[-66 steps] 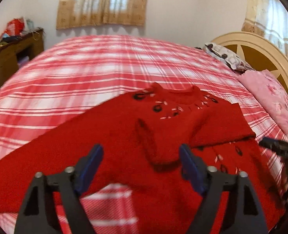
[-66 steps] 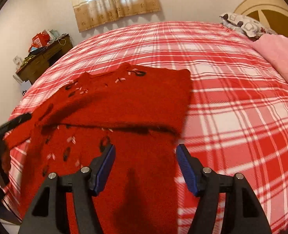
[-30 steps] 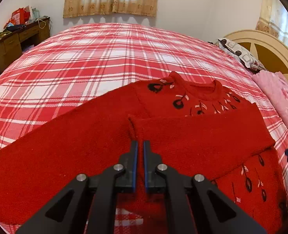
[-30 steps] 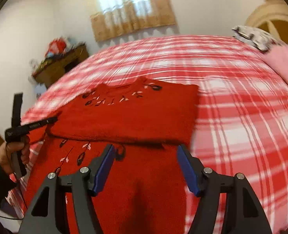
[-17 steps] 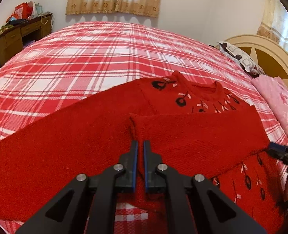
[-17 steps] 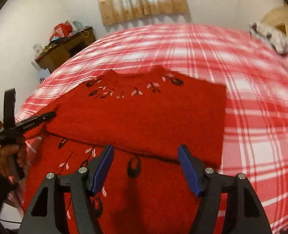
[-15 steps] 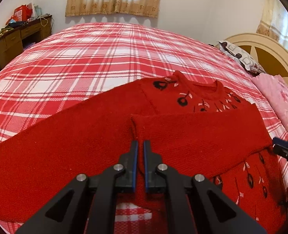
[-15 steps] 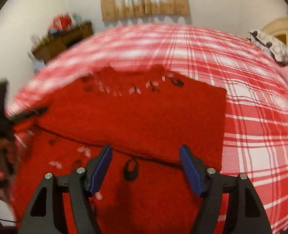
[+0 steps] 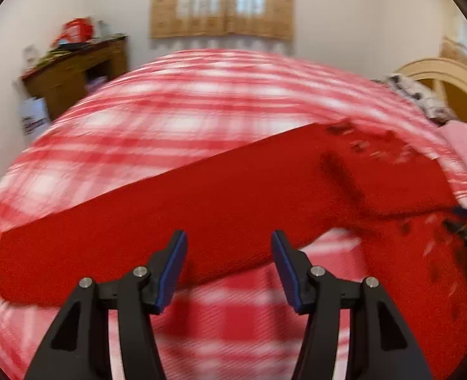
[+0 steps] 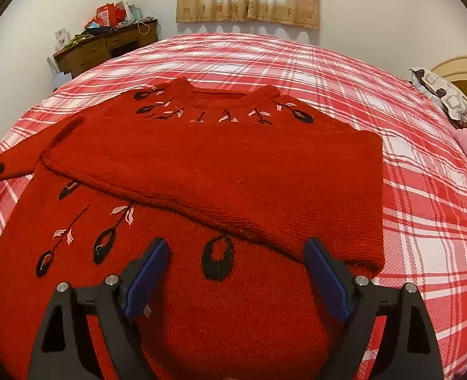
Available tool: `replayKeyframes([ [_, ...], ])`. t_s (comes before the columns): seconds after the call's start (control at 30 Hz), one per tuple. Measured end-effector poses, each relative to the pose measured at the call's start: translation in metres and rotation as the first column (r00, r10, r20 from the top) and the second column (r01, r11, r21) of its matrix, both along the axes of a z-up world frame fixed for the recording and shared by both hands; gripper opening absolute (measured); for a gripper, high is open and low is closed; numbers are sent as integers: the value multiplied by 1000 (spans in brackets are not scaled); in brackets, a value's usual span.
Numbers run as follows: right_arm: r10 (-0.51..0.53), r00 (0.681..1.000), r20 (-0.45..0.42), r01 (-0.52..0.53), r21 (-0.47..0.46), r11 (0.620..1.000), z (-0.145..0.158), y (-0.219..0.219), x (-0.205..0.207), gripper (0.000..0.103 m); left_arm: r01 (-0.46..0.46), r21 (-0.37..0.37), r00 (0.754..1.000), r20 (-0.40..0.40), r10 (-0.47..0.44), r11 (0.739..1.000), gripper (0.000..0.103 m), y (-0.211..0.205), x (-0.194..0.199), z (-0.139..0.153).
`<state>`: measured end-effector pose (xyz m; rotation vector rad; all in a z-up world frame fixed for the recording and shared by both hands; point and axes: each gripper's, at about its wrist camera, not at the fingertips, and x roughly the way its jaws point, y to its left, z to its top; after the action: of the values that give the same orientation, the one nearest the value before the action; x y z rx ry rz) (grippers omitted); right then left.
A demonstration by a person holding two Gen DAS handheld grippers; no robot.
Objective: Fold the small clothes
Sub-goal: 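Move the left tool to the other sleeve cuff and grasp it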
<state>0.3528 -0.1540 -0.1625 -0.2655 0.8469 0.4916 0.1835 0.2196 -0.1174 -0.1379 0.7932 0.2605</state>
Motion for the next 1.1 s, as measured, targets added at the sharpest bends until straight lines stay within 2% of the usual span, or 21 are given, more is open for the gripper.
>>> replayKeyframes([
  [0.07,2,1000,-3,-2,6,1000,1,-2,-3,90,-78,23,997,-15,78,997,58,21,-22,-5],
  [0.2,0,1000,-10,0,9,1000,0,-2,-5,92,-208,19,977,-49,208,978,58,59,-49,-14],
  [0.3,-5,1000,-11,5,6,1000,0,-2,-6,92,-319,11,946,-61,319,948,58,90,-65,-18],
  [0.4,-6,1000,-14,6,6,1000,0,-2,-5,92,-402,-36,916,-32,401,915,58,111,-77,-15],
  [0.6,-10,1000,-23,11,15,1000,-1,-4,-5,93,-492,-89,870,-6,494,866,58,144,-86,-11],
  [0.67,-11,1000,-23,11,15,1000,-1,-4,-5,93,-516,-81,856,-7,517,853,58,147,-86,-11],
  [0.83,-12,1000,-23,12,14,1000,-1,-4,-5,93,-537,-88,843,-29,537,839,58,159,-77,-18],
  [0.97,-12,1000,-22,12,14,1000,0,-4,-5,93,-533,-85,846,-26,533,842,56,160,-76,-20],
  [1.0,-12,1000,-22,12,14,1000,0,-4,-5,93,-525,-89,851,-23,525,846,53,159,-76,-20],
  [1.07,-12,1000,-23,12,14,1000,0,-4,-5,93,-507,-114,861,-19,508,854,29,159,-77,-18],
  [1.1,-12,1000,-23,13,14,1000,0,-4,-5,93,-495,-136,867,-20,498,858,27,159,-77,-18],
])
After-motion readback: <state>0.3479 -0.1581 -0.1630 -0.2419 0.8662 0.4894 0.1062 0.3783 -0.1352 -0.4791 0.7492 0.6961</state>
